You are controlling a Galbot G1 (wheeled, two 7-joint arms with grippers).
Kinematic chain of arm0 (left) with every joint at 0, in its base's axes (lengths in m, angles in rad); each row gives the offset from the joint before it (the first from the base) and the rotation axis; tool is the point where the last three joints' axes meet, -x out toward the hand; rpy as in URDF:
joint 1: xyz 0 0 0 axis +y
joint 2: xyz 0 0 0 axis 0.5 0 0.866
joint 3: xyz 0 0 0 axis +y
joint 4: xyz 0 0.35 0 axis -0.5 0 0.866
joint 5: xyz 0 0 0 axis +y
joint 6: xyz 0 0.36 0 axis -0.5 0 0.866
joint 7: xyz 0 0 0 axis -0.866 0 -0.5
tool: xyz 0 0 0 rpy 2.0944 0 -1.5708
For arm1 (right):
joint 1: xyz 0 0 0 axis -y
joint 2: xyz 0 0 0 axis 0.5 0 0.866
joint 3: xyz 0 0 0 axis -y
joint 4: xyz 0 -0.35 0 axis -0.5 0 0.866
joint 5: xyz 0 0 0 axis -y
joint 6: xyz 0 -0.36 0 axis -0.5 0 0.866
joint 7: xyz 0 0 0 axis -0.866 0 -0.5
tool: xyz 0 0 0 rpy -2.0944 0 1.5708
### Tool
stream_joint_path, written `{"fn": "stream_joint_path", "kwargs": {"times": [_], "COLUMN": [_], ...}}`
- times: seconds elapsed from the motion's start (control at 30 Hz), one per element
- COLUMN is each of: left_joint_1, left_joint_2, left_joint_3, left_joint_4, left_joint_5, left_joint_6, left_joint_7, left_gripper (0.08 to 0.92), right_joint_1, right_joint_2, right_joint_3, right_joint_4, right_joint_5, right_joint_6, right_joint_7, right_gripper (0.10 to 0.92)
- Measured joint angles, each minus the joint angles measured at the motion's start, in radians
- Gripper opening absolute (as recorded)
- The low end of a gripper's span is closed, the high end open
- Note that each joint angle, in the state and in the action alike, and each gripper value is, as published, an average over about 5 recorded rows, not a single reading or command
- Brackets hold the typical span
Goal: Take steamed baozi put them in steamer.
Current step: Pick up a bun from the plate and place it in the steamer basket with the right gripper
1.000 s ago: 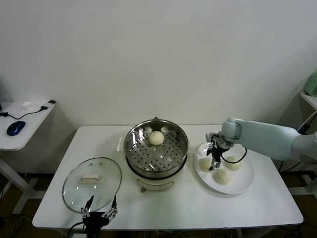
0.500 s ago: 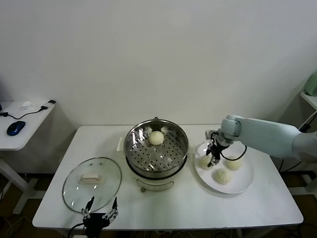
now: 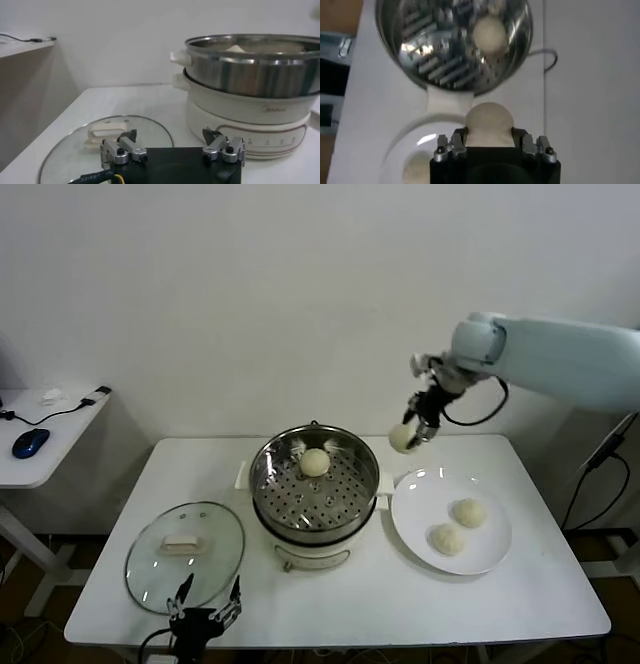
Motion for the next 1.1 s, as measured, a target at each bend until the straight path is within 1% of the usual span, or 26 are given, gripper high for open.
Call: {"fn": "stream_joint_path", "kwargs": {"times": [0.17,0.37,0.67,1.0,1.1], "left_joint_1": [0.009,0.022,0.035,0.033,0.031], "left_joint_2": [0.006,0.009,0.01,0.008,0.008], "left_joint_3": [0.0,0.0,-0.001,-0.004,-0.005], "left_joint_4": [-0.011,-0.025,-0.035,-0.038,-0.037], "left_joint_5": [-0.002,0.0,0.003,0.003,0.003], "left_joint_6": [-0.004,-0.006,-0.01,-0.011,-0.009], "left_joint_7": [0.0,0.0,0.0,-0.001,0.0], "left_gripper": [0.823,0.823,0.823,0.823,0.823], "right_joint_1": [0.024,-0.029,-0.16,-0.27,-0.289], "right_joint_2": [0.099,0.208,0.335,0.419,0.428], "right_joint_3": [0.006,0.016,0.025,0.032,0.034], "right_joint_4": [0.05,0.052,-0.037,-0.158,-0.181], "right_joint_5": [0.099,0.162,0.176,0.166,0.163], "right_joint_6": [-0.051,-0.11,-0.153,-0.154,-0.15], "right_joint_7": [0.056,0.142,0.233,0.271,0.277], "right_gripper": [0.611,0.613,0.611,0.614,0.659]}}
